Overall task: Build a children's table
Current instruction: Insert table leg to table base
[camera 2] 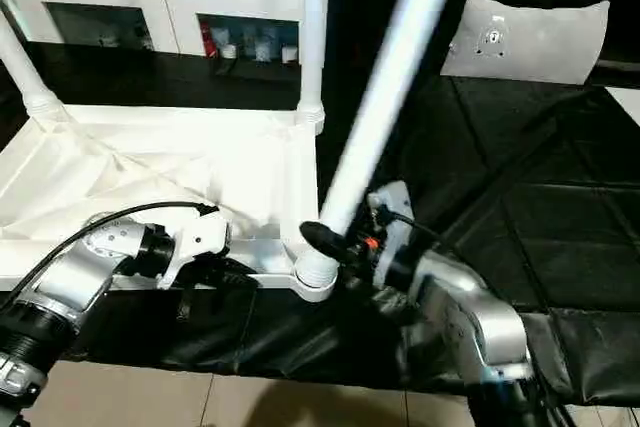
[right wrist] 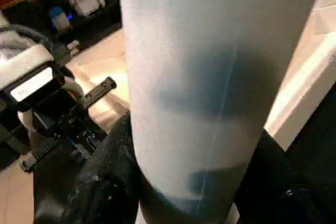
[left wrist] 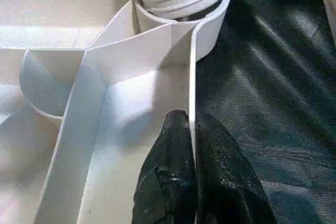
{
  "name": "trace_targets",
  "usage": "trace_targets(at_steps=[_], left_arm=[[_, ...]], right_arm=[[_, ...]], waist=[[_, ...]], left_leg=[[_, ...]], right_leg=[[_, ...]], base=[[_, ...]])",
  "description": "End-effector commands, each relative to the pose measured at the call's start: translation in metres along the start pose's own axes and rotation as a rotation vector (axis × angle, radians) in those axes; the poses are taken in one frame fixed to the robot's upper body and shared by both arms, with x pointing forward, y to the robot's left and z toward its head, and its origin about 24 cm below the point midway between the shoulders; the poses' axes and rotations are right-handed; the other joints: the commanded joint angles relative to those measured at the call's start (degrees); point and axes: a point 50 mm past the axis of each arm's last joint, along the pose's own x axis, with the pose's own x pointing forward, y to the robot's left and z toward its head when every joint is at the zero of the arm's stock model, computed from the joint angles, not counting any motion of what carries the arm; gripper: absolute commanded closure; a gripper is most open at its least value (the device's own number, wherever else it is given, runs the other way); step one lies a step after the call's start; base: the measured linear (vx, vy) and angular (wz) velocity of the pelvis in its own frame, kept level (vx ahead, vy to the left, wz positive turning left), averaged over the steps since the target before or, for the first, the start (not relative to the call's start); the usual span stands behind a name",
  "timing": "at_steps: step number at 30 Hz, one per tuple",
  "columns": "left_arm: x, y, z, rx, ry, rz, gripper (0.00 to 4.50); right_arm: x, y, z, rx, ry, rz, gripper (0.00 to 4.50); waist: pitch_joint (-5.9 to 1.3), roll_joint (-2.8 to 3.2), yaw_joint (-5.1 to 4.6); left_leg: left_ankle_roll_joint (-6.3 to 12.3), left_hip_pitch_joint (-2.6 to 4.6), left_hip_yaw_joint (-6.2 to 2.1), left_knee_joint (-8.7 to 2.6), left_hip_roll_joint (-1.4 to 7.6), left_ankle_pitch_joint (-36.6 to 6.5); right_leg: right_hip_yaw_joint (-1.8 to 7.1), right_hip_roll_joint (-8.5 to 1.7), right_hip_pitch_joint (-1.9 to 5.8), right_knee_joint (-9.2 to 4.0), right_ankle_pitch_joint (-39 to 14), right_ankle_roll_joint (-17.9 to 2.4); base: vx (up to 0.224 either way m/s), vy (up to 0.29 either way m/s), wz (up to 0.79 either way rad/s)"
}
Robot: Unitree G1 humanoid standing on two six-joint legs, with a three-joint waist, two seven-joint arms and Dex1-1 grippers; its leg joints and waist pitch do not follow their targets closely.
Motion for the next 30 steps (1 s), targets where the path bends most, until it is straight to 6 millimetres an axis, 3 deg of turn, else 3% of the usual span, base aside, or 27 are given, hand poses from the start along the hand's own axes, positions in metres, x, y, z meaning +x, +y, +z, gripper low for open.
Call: trace_targets(at_steps=[1,4,6,12,15,21,30], left_arm=[[-0.001,0.001,0.010,-0.008,-0.116,0.017,4.50],[-0.001,0.002,0.010,-0.009,-0.113,0.021,4.50],[-0.001,0.003,0.009,-0.010,-0.110,0.022,4.50],[-0.002,0.003,0.009,-0.008,-0.104,0.023,4.50],[-0.002,0.002,0.008,-0.010,-0.103,0.024,4.50],[-0.003,0.001,0.007,-0.010,-0.104,0.025,4.50],[-0.003,0.000,0.010,0.021,-0.100,-0.015,4.50]], right_arm=[[-0.011,-0.009,-0.028,0.068,0.070,-0.081,2.62],[-0.015,-0.010,-0.032,0.033,0.052,-0.099,2.62],[-0.018,-0.010,-0.040,-0.109,0.133,-0.119,2.62],[-0.016,-0.008,-0.045,-0.256,0.226,-0.074,2.62],[-0.015,-0.005,-0.052,-0.306,0.278,-0.016,2.62],[-0.013,-0.004,-0.056,-0.290,0.282,0.014,2.62],[-0.008,-0.006,-0.055,-0.251,0.300,0.114,2.62]], waist=[[-3.54,-0.14,0.42],[-3.58,-0.07,0.50],[-3.54,0.01,0.49],[-3.25,0.00,0.17],[-3.21,0.01,-0.03],[-3.09,-0.55,-0.41],[-3.03,-0.31,-0.77]], left_leg=[[3.11,0.63,0.07,-3.40,2.34,-0.76],[3.27,0.60,0.04,-3.39,2.35,-0.60],[3.20,0.52,0.06,-3.31,2.32,-0.28],[2.13,0.68,-0.07,-3.83,2.34,-4.60],[2.29,0.62,-0.05,-3.83,2.35,-4.78],[3.40,0.53,-0.08,-3.88,2.32,-4.70],[3.21,0.59,-0.16,-4.08,2.42,-6.67]], right_leg=[[0.90,-3.89,1.99,-2.75,15.46,-15.63],[0.86,-3.89,1.99,-2.72,15.48,-15.50],[0.80,-3.78,1.95,-2.78,15.96,-15.01],[0.91,-3.87,1.85,-3.41,9.51,-13.94],[0.94,-3.86,1.79,-3.51,8.90,-13.91],[0.92,-3.78,1.71,-3.54,9.93,-14.03],[0.92,-3.86,1.56,-3.71,8.12,-14.70]], base=[[0.000,0.000,0.00],[0.000,0.000,0.00],[0.000,0.000,0.00],[0.000,0.000,0.00],[0.000,0.000,0.00],[0.000,0.000,0.00],[0.000,0.000,0.00]])
